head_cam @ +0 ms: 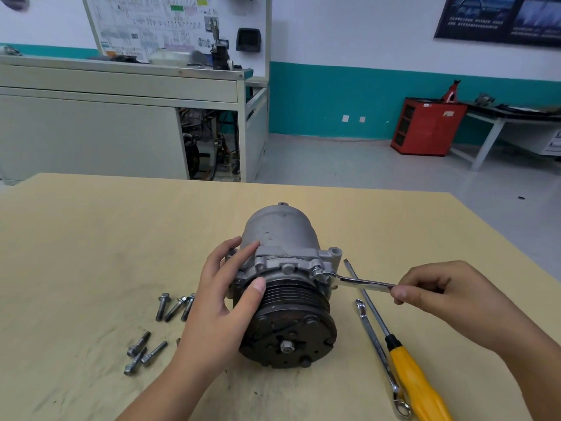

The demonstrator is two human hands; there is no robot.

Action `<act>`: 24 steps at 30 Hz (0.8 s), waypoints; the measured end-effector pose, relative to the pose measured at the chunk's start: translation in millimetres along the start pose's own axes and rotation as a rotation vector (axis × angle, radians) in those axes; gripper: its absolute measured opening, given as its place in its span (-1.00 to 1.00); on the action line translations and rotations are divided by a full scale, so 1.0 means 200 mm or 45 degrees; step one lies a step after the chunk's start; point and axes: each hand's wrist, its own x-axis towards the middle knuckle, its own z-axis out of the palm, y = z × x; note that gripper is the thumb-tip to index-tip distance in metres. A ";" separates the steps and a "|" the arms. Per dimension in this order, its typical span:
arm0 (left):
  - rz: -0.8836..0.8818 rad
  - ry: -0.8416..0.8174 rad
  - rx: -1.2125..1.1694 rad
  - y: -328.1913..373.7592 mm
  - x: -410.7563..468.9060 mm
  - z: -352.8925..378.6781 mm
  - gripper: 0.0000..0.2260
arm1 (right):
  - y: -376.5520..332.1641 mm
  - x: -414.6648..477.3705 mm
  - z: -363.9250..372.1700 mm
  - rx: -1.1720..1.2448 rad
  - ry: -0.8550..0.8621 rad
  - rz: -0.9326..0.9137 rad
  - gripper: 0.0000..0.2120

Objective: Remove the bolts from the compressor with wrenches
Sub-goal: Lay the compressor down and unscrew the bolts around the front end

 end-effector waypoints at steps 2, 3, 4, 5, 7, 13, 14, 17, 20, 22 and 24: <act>0.001 0.003 -0.002 0.00 0.00 0.00 -0.66 | -0.01 0.01 -0.04 0.018 -0.098 0.001 -0.86; 0.003 0.003 -0.005 -0.01 0.00 0.00 -0.66 | -0.02 0.01 -0.07 0.032 -0.154 0.008 -0.82; 0.005 0.003 -0.008 -0.01 0.00 0.00 -0.66 | -0.03 0.01 -0.09 0.048 -0.191 0.017 -0.78; 0.007 0.004 -0.010 -0.01 0.00 0.00 -0.66 | -0.04 0.01 -0.11 0.072 -0.204 0.017 -0.76; 0.010 0.002 -0.011 0.00 0.00 0.00 -0.65 | -0.05 0.01 -0.12 0.173 -0.154 -0.032 -0.79; 0.012 -0.004 -0.025 0.00 0.00 0.00 -0.64 | -0.03 0.05 0.01 0.598 0.189 -0.044 -0.91; 0.014 -0.004 -0.025 0.00 0.00 0.00 -0.64 | -0.03 0.05 0.03 0.579 0.211 -0.043 -0.90; 0.024 -0.006 -0.029 0.00 0.00 0.00 -0.64 | 0.00 0.04 0.02 0.650 0.332 -0.075 -0.92; 0.028 -0.002 -0.040 -0.01 0.00 0.00 -0.65 | 0.02 0.03 0.01 1.044 0.478 -0.162 -0.84; 0.034 0.002 -0.042 -0.01 0.00 0.00 -0.65 | 0.00 0.06 0.05 1.403 0.546 -0.238 -0.80; 0.039 0.007 -0.050 -0.01 0.00 0.00 -0.65 | -0.05 0.10 0.10 1.578 0.584 -0.280 -0.77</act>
